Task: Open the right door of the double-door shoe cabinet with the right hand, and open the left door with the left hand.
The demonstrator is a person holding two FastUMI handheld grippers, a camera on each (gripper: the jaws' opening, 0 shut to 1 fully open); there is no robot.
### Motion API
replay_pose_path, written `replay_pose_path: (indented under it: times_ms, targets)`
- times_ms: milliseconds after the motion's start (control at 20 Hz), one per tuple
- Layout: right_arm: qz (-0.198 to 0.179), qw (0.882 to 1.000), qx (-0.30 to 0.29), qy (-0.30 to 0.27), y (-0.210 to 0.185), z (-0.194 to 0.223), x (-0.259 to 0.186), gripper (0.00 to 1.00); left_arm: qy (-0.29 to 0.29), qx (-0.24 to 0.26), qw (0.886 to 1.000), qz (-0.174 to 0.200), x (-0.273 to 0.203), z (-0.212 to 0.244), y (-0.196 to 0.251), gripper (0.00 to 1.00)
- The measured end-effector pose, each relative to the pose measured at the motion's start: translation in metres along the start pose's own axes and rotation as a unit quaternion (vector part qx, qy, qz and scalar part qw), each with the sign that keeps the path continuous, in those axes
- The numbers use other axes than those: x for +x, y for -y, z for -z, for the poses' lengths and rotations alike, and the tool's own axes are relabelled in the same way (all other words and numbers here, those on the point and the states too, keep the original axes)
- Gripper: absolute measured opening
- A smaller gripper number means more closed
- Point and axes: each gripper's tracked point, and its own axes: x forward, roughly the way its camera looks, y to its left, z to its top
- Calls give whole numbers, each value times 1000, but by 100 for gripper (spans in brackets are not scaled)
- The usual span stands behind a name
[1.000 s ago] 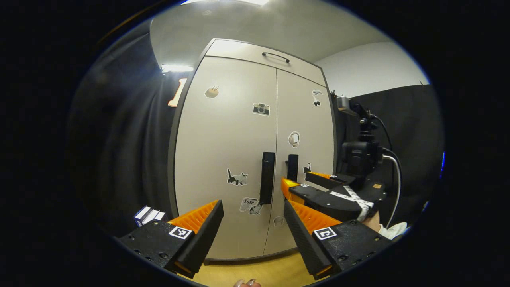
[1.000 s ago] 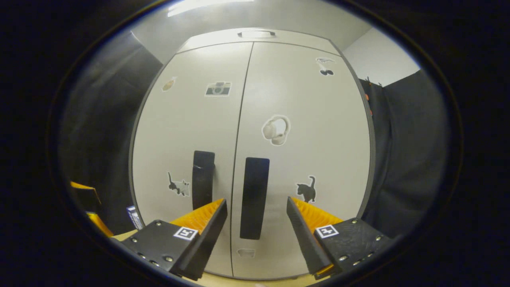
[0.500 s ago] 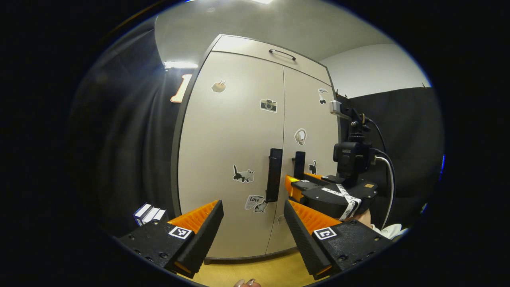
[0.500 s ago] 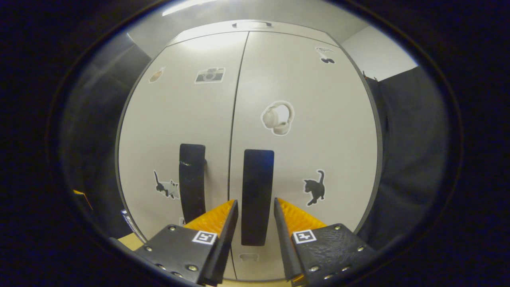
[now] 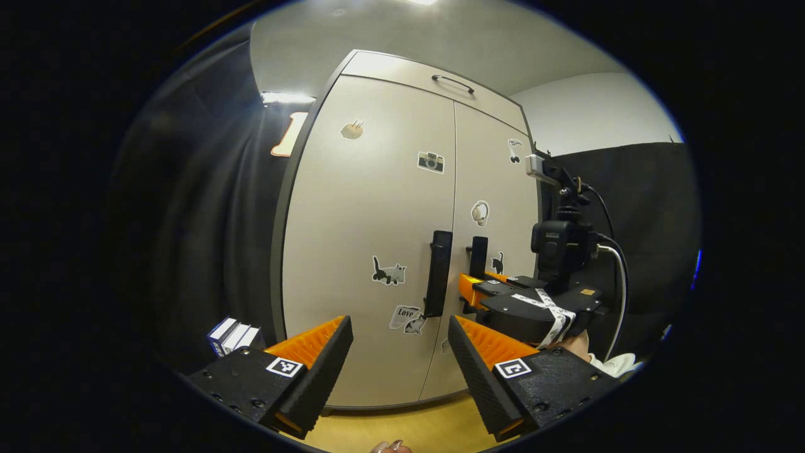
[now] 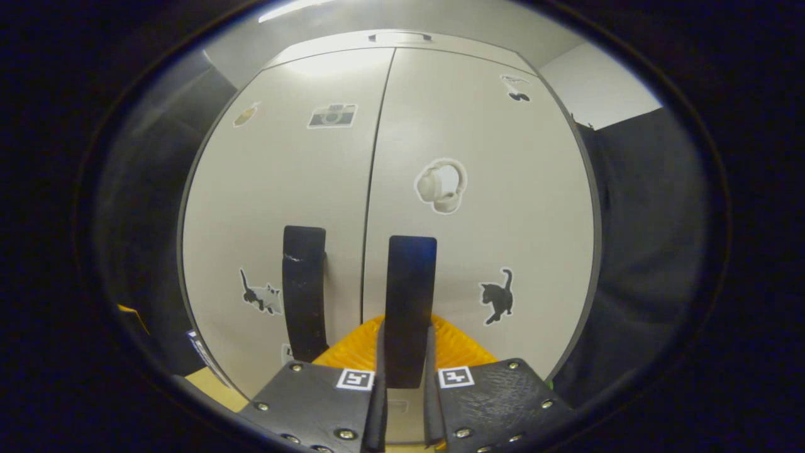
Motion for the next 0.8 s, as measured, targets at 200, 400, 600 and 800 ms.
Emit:
replay_pose_path:
  times_ms: [200,400,600,800]
  targets:
    - [-11,1000,0,9,1,-2,-4,23,-3,-4,1000,5,1,2,0,95]
    - [-26,1000,-3,6,3,-2,-14,23,-7,-4,1000,11,1,4,4,95]
    - [-32,999,-11,11,9,-5,-30,23,-6,-3,1000,17,-4,3,9,95]
    - [-31,999,-19,9,21,-7,-54,23,-5,1,999,33,-13,0,26,95]
